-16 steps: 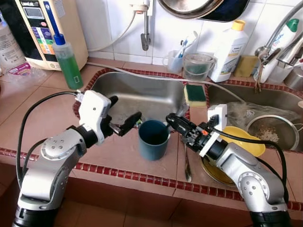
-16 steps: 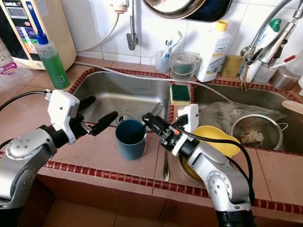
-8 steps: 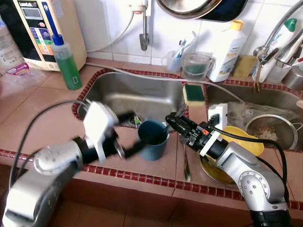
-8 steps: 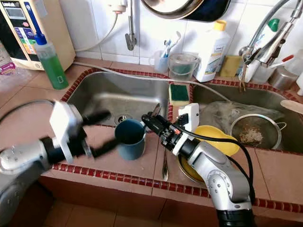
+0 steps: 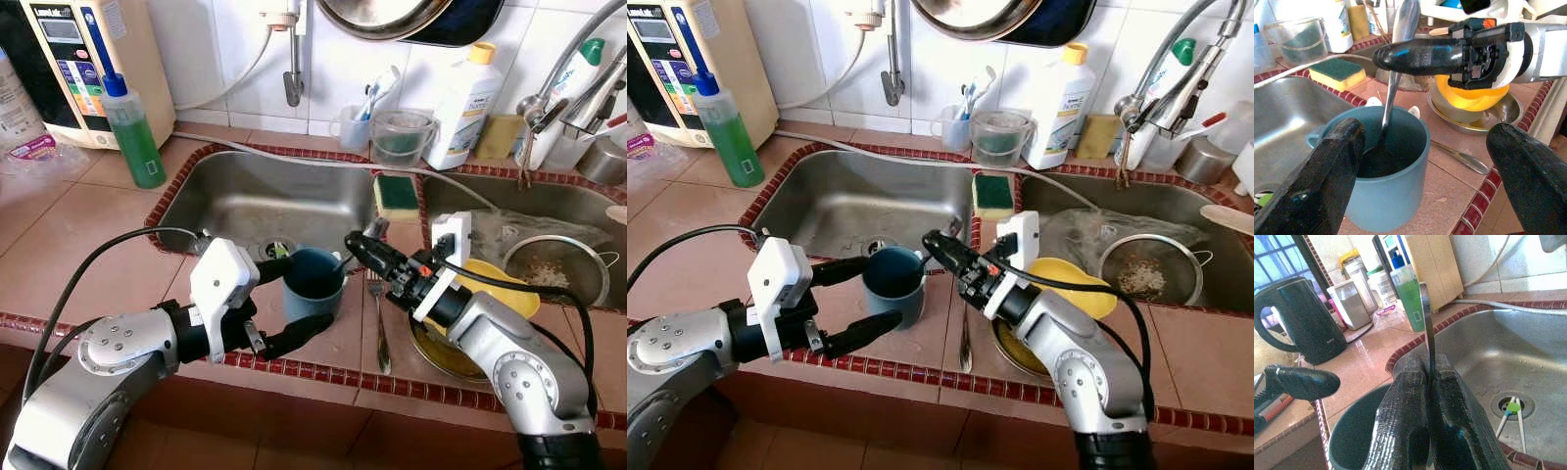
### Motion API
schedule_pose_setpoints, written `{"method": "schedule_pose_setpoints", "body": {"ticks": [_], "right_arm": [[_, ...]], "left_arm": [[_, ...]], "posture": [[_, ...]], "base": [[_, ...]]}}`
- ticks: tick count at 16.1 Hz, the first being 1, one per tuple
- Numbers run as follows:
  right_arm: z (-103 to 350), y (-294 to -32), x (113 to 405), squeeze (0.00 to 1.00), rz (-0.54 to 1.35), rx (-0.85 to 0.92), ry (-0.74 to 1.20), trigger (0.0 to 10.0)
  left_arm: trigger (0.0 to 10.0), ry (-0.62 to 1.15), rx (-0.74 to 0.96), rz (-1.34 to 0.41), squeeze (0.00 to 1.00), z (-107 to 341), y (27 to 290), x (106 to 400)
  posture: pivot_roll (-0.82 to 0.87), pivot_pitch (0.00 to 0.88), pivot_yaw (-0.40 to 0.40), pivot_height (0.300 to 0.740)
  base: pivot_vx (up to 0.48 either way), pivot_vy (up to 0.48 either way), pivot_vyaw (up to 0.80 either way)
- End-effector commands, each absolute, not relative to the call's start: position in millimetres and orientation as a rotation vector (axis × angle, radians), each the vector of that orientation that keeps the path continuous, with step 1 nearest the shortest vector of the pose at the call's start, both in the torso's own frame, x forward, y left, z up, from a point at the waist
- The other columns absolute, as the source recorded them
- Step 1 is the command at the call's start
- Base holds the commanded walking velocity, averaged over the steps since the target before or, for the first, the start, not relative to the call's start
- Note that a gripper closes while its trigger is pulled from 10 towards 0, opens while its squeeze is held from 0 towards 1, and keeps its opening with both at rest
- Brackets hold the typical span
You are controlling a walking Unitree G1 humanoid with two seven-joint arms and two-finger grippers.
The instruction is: Kitchen organization
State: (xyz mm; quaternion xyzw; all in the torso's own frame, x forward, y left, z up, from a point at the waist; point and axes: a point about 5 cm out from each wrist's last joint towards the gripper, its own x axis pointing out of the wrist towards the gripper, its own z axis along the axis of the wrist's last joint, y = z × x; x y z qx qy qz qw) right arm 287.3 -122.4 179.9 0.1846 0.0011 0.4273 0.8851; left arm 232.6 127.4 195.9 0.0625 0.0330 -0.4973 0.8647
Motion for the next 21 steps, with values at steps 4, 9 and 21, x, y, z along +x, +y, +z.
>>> {"method": "schedule_pose_setpoints", "body": {"ticks": [4,9,21], "right_arm": [[193,-125,292,0.00,0.899,0.411,-0.047,0.0],[210,-125,291,0.00,0.950,0.436,-0.093,0.0],[253,-155,292,0.00,0.988,0.349,-0.171,3.2]], "left_arm": [[10.0,0.058,0.147,-1.031,0.00,198,127,233],[10.0,0.049,0.168,-0.991,0.00,200,133,240],[10.0,0.019,0.189,-0.922,0.00,202,138,255]], "posture": [[-0.15,0.048,0.004,0.740],[-0.15,0.046,0.002,0.740],[-0.15,0.024,0.000,0.740]], "base": [[0.000,0.000,0.00],[0.000,0.000,0.00],[0.000,0.000,0.00]]}}
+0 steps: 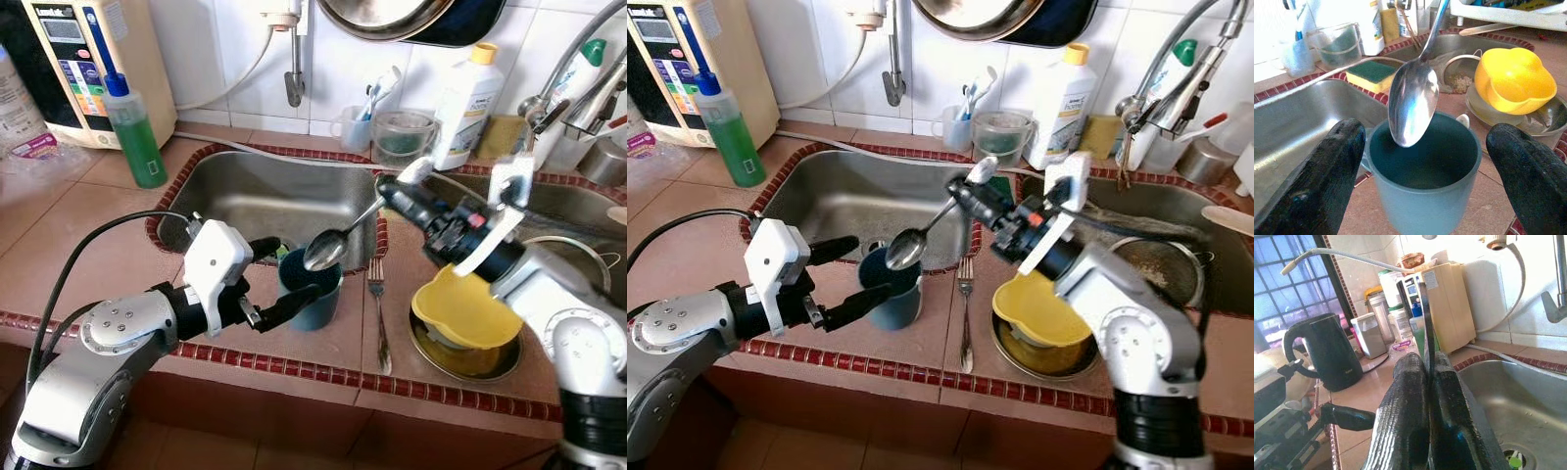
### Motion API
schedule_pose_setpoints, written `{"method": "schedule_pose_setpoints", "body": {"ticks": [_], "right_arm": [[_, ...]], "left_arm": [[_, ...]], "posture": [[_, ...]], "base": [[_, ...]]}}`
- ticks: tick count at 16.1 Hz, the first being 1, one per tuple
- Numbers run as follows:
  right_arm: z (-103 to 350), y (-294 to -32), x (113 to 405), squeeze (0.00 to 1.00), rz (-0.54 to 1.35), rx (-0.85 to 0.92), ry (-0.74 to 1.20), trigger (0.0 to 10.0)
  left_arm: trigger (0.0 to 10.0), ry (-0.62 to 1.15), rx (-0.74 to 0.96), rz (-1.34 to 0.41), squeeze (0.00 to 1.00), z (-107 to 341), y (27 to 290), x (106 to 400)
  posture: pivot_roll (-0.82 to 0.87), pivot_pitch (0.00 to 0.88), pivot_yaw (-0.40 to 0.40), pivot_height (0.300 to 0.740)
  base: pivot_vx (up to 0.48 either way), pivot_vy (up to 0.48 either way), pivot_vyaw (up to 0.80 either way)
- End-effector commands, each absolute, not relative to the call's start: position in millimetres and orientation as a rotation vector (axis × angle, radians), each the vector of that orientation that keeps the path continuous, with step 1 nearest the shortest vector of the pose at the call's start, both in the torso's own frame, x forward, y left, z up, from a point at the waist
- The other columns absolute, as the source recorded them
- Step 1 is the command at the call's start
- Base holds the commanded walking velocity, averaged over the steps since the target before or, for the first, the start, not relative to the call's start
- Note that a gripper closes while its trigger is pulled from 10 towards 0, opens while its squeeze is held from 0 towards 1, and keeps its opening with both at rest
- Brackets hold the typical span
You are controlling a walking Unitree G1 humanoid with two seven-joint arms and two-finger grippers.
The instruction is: Kitchen organization
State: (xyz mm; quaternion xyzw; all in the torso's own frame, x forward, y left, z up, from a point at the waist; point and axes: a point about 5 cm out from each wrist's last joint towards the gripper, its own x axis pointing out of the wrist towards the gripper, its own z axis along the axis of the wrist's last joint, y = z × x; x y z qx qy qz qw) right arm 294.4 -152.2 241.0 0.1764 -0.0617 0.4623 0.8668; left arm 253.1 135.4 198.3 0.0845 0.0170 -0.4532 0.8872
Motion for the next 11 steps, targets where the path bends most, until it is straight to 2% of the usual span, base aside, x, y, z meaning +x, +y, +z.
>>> {"method": "schedule_pose_setpoints", "body": {"ticks": [1,2,10,11], "right_arm": [[256,-157,293,0.00,0.987,0.340,-0.172,9.0],[259,-159,294,0.00,0.987,0.339,-0.177,10.0],[280,-158,292,0.00,1.035,0.342,-0.245,10.0],[292,-160,292,0.00,1.033,0.421,-0.313,10.0]], "left_arm": [[10.0,0.018,0.190,-0.921,0.00,202,138,256],[10.0,0.016,0.192,-0.920,0.00,202,138,256],[10.0,0.006,0.197,-0.912,0.00,203,139,259],[10.0,-0.005,0.197,-0.906,0.00,205,141,259]], "posture": [[-0.15,0.021,0.000,0.740],[-0.15,0.017,0.000,0.740],[-0.15,0.000,-0.002,0.740],[-0.14,0.000,-0.005,0.740]], "base": [[0.000,0.000,0.00],[0.000,0.000,0.00],[0.000,0.000,0.00],[0.000,0.000,0.00]]}}
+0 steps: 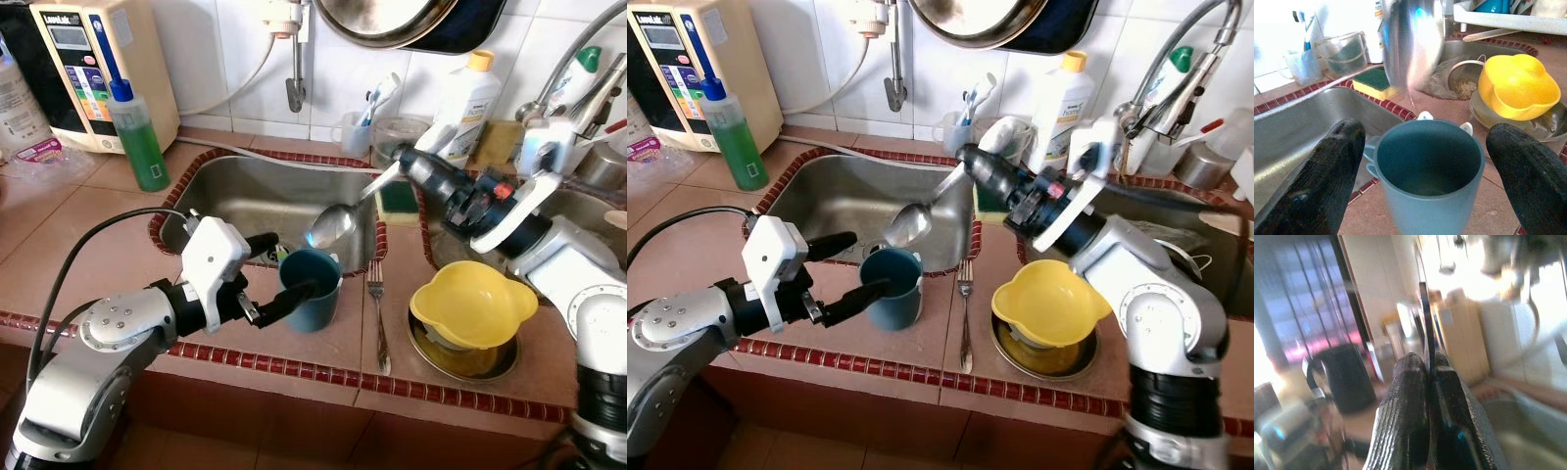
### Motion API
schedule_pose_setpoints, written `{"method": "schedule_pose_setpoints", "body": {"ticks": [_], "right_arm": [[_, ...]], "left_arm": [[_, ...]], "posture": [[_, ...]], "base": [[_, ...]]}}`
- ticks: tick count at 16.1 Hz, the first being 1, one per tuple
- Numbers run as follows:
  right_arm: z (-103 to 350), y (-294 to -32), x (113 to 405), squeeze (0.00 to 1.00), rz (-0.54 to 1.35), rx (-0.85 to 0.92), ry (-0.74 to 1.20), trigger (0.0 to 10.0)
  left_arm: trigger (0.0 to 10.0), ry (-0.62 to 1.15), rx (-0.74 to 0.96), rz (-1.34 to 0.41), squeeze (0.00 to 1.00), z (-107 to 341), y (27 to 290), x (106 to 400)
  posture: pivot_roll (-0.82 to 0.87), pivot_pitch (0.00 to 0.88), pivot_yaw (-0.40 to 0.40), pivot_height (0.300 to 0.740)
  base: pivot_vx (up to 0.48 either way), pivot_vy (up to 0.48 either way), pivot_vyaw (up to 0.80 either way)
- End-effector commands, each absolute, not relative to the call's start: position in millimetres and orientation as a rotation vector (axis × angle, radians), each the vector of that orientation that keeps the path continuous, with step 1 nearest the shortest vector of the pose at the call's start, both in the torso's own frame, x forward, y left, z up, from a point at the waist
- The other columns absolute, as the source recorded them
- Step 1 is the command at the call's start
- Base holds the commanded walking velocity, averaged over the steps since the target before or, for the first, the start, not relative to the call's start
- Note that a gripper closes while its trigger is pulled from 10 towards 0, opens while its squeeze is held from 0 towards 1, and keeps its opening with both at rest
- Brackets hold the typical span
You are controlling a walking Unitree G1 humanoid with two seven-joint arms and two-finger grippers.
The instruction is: Kitchen organization
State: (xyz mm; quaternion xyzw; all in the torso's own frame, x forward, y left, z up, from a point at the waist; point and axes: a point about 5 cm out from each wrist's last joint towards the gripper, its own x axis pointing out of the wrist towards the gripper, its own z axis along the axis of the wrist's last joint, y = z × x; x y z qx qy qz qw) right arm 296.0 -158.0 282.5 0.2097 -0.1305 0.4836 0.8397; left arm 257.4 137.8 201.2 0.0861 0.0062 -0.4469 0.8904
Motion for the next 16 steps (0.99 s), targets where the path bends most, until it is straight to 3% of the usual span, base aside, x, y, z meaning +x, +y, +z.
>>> {"method": "schedule_pose_setpoints", "body": {"ticks": [1,4,8,11,13,16], "right_arm": [[302,-162,294,0.00,1.023,0.481,-0.371,10.0],[305,-164,298,0.00,0.998,0.493,-0.397,10.0],[306,-176,316,0.00,0.821,0.506,-0.448,10.0],[301,-188,333,0.00,0.623,0.434,-0.446,10.0],[287,-196,350,0.00,0.422,0.288,-0.391,10.0],[278,-188,353,0.00,0.422,0.241,-0.381,10.0]], "left_arm": [[10.0,-0.035,0.188,-0.884,0.00,213,145,262],[10.0,-0.080,0.168,-0.839,0.00,222,152,268],[10.0,-0.148,0.146,-0.614,0.00,233,168,291],[10.0,-0.152,0.152,-0.424,0.00,237,183,310],[10.0,-0.098,0.136,-0.325,0.00,230,186,322],[10.0,-0.079,0.105,-0.313,0.00,231,178,331]], "posture": [[-0.14,0.000,-0.008,0.740],[-0.13,0.000,-0.011,0.740],[-0.13,0.000,-0.011,0.740],[-0.13,0.000,-0.008,0.740],[-0.13,0.000,-0.004,0.740],[-0.13,0.000,0.002,0.740]], "base": [[0.000,0.000,0.00],[0.000,0.000,0.00],[0.000,0.000,0.00],[0.000,0.000,0.00],[0.000,0.000,0.00],[0.000,0.000,0.00]]}}
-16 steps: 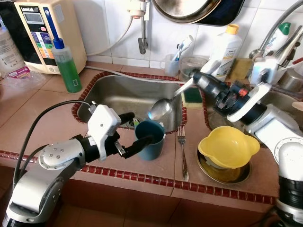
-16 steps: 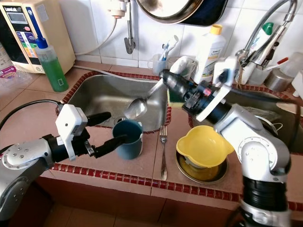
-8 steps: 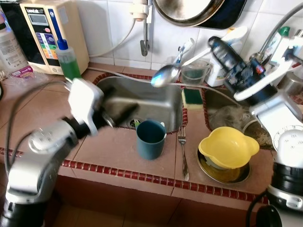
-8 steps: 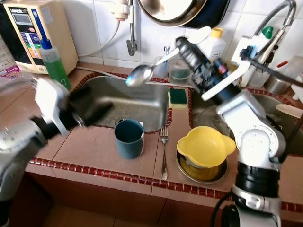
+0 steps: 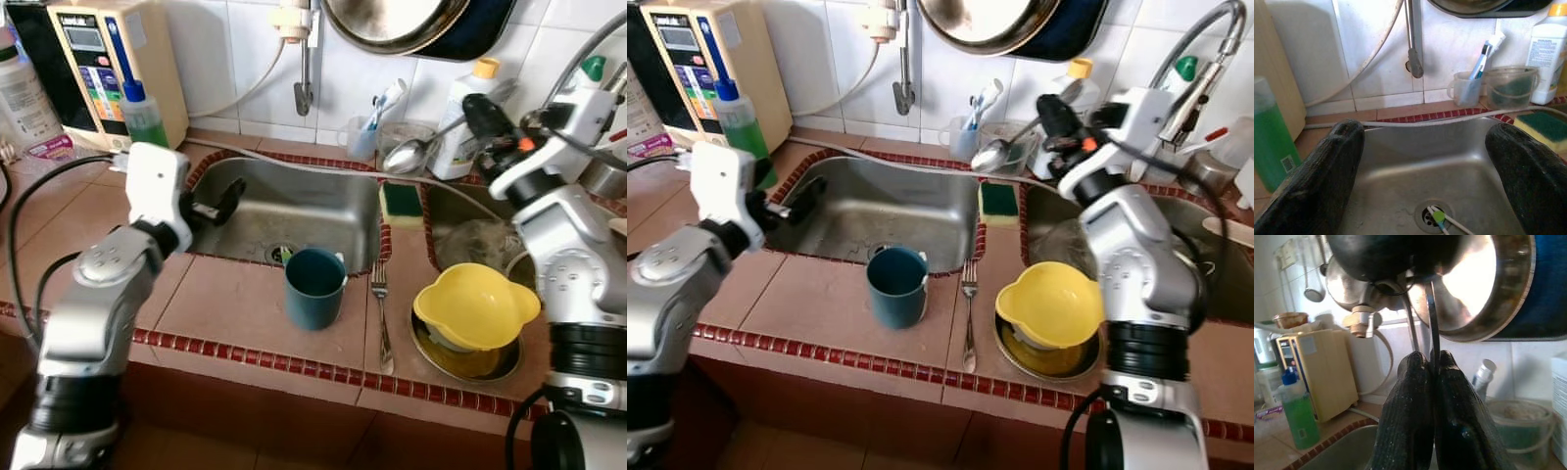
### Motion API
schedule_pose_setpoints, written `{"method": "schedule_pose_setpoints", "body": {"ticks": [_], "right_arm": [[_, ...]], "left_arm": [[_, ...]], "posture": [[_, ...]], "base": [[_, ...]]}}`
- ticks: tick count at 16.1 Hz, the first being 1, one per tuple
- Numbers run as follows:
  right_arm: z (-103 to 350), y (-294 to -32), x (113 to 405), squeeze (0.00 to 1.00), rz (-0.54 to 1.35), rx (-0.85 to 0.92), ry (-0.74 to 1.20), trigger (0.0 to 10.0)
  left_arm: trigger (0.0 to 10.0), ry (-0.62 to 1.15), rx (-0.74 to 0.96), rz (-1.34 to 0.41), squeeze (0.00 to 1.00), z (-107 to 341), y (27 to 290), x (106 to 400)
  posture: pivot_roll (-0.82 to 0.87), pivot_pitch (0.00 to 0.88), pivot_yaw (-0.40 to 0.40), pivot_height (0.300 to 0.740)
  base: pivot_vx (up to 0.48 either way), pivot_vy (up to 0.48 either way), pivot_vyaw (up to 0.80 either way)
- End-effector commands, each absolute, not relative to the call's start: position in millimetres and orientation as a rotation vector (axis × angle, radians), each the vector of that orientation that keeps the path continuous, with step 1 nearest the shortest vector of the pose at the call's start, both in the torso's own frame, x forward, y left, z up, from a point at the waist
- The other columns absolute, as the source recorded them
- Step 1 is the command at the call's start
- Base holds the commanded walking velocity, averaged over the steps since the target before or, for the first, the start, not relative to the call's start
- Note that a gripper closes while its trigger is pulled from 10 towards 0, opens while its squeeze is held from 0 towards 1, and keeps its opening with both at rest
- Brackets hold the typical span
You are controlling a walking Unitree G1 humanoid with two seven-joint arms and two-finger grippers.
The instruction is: Kitchen organization
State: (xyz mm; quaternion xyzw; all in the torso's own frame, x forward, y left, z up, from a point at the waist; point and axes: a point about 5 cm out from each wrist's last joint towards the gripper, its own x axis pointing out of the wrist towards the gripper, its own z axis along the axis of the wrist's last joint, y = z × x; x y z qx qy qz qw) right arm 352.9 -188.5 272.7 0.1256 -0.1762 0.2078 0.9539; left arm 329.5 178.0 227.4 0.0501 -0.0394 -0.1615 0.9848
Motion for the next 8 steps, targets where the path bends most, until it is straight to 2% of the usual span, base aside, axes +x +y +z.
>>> {"method": "schedule_pose_setpoints", "body": {"ticks": [1,5,8], "right_arm": [[277,-186,355,0.00,0.420,0.238,-0.372,10.0],[267,-184,368,0.00,0.388,0.200,-0.305,10.0],[272,-181,374,0.00,0.396,0.175,-0.273,10.0]], "left_arm": [[10.0,-0.063,0.104,-0.304,0.00,229,178,334],[10.0,-0.021,0.084,-0.279,0.00,225,177,342],[10.0,-0.039,0.085,-0.276,0.00,237,172,347]], "posture": [[-0.13,0.000,0.002,0.740],[-0.13,0.017,0.006,0.740],[-0.11,0.067,-0.008,0.740]], "base": [[0.000,0.000,0.00],[0.000,0.000,0.00],[0.000,0.000,0.00]]}}
